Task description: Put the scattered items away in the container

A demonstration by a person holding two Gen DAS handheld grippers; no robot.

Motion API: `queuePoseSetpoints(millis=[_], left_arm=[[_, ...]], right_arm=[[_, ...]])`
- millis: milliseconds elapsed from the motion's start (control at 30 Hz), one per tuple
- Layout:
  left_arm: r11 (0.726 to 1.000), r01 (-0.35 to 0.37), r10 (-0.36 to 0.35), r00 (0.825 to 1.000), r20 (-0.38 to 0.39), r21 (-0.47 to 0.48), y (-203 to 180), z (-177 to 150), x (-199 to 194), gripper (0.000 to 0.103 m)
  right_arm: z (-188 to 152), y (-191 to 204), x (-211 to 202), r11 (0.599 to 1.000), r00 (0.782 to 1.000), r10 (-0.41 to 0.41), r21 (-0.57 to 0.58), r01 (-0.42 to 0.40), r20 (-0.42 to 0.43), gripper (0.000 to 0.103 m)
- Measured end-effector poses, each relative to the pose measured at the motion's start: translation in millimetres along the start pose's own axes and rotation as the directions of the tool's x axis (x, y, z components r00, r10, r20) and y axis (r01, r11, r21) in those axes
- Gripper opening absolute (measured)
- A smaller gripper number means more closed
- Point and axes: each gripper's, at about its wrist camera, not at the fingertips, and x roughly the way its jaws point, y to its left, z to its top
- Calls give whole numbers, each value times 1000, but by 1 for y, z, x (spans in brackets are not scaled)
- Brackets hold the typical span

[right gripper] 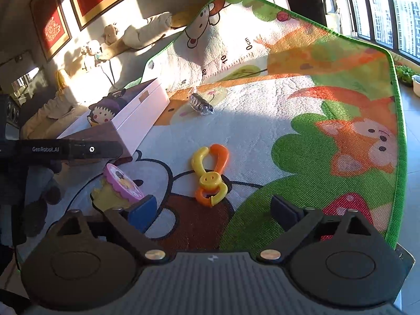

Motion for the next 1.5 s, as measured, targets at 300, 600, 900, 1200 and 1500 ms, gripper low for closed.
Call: queuePoseSetpoints(millis=[300, 600, 900, 1200, 1500], left_arm=[[994, 87, -87, 996, 6, -67, -10, -24, -25, 103], [999, -5, 6, 999, 35, -33, -26, -22, -38, 103], [1000, -13, 13, 1000, 2, 8, -37, -18, -29, 103], [998, -55, 54, 997, -59, -16, -21, -41, -33, 103], [991, -130, 130, 988, -82, 9, -5, -59, -45, 103]], right_arm=[[0, -2, 0, 1000, 1000, 8, 12, -8, -1, 103], [-1, -7, -1, 998, 999, 36, 47, -36, 13, 103], [-1, -8, -1, 997, 999, 43, 56, -44, 16, 103], [-1, -9, -1, 998, 999, 42, 55, -43, 16, 103], [-2, -8, 0, 998, 999, 34, 47, -35, 12, 103]])
